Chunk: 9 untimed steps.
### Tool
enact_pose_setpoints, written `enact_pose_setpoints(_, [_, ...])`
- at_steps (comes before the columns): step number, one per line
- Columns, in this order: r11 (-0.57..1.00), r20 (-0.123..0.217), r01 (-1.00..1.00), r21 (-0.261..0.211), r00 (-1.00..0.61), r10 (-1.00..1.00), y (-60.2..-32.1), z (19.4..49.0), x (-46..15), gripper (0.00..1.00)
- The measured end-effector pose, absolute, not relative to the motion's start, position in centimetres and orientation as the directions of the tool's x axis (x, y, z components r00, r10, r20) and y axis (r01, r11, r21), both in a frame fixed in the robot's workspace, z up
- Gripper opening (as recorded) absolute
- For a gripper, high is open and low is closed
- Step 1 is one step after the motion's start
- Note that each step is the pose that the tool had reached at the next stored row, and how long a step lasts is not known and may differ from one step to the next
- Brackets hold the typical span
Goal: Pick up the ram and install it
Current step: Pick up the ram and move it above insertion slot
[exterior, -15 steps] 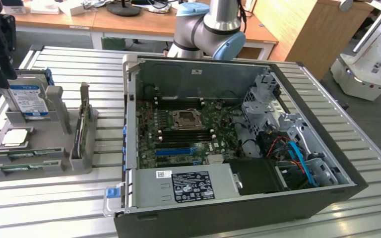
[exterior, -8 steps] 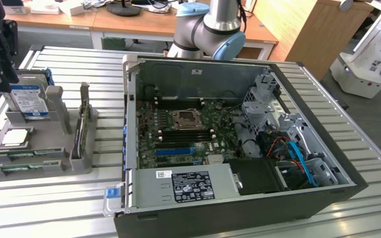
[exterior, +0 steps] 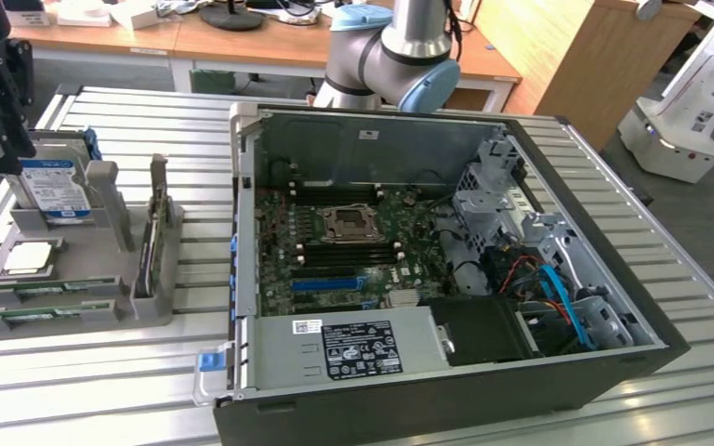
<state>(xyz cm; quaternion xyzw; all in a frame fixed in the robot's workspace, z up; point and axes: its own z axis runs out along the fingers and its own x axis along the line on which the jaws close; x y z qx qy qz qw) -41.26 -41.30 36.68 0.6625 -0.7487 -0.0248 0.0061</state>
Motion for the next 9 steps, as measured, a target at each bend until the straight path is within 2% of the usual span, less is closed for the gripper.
enact_pose_setpoints(7, [0.108, -0.024, -0.993, 0.045, -0.109, -0.994, -41.5, 36.7, -41.3, 0.31])
enact_pose_setpoints(9, [0.097, -0.024, -0.994, 0.045, -0.098, -0.995, -42.7, 36.7, -41.3, 0.31])
